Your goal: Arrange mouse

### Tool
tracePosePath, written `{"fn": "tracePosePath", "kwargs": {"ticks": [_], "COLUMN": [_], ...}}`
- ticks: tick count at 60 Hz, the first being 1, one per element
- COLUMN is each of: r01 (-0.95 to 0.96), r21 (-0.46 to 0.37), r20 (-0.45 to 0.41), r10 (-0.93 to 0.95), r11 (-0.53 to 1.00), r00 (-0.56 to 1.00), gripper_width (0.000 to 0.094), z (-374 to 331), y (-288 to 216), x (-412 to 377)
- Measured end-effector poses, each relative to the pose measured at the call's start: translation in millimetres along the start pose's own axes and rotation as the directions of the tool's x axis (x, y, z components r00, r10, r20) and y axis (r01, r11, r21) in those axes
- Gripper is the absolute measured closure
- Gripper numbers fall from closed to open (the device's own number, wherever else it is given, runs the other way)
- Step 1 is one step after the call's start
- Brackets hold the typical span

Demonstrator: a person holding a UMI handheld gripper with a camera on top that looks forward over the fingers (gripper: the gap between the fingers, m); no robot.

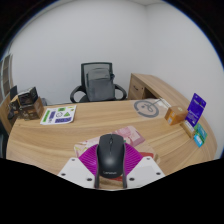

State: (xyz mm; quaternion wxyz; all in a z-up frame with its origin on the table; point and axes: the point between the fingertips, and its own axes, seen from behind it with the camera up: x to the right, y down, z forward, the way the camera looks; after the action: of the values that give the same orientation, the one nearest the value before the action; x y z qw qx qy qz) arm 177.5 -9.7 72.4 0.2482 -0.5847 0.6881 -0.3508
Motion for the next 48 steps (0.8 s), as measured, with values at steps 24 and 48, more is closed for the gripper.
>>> {"fn": "tracePosePath", "kwargs": {"ticks": [24, 48], "r01": [-0.028, -0.031], "r21": [-0.1, 0.032], "r20": [-0.04, -0.055], "r10": [0.024, 0.033], "r11": [0.995, 0.999], "r00": [0.999, 0.998], "gripper_width": [0.0187, 0.0071], "z": [58, -152], "y": [69, 24], "x": [29, 63]}}
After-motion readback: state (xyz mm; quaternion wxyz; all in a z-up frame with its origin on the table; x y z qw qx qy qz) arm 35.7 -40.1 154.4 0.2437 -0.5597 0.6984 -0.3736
